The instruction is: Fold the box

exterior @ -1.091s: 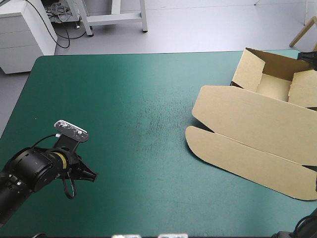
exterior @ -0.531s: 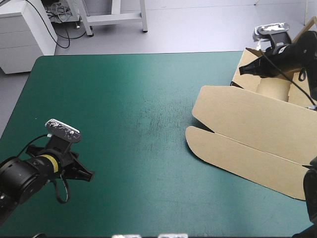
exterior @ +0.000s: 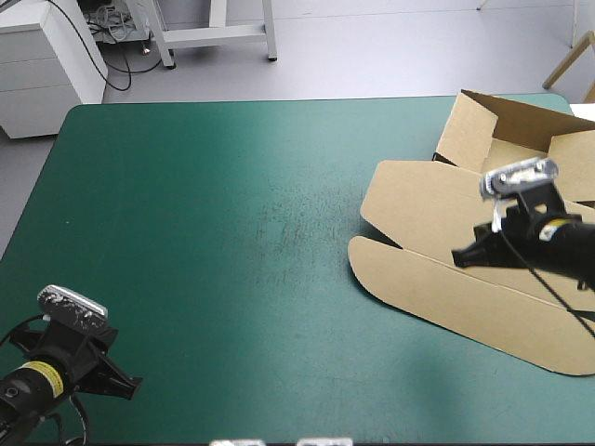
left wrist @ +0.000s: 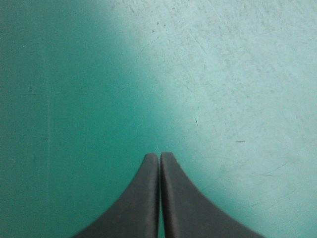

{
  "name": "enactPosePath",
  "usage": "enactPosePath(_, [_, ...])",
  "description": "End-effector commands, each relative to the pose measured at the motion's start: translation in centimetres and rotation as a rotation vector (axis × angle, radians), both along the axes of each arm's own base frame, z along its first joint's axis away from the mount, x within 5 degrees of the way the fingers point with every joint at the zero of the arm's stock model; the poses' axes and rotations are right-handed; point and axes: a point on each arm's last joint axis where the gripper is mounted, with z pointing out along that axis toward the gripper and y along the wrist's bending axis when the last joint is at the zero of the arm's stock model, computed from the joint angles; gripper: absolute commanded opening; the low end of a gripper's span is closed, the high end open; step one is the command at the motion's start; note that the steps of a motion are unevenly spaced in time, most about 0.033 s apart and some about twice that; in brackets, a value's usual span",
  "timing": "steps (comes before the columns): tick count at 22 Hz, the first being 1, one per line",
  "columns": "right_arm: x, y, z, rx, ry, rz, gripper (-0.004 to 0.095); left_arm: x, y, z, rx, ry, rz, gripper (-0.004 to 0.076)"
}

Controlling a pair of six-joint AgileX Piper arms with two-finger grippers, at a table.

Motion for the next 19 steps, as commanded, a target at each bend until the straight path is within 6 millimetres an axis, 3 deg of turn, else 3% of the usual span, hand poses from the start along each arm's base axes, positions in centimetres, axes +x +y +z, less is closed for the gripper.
enactPosePath(1, [-3.9,-0.1,-1.6,-0.008,-0.091,0.013,-0.0019,-0.1,0.2,-0.5,-0.01,-0.065,-0.016,-0.001])
enactPosePath(3, [-6.1,-0.2,-3.9,-0.009,-0.069,0.013,-0.0019,-0.1,0.2,-1.2,0.0,-0.046,-0.017,-0.001])
enactPosePath(9, [-10.8,-0.4,-8.1,0.009,-0.085,-0.003,-0.0019,-0.1,0.1,-2.3,0.007,-0.036,-0.025,-0.001])
enactPosePath(15, [-14.1,-0.6,-8.1,0.024,-0.237,-0.011,-0.0019,-0.3,-0.2,-2.4,0.009,-0.02,-0.073,-0.001])
enactPosePath(19, [-14.4,-0.6,-8.0,0.025,-0.252,-0.011,-0.0019,-0.2,-0.2,-3.3,0.041,-0.006,-0.097,-0.001])
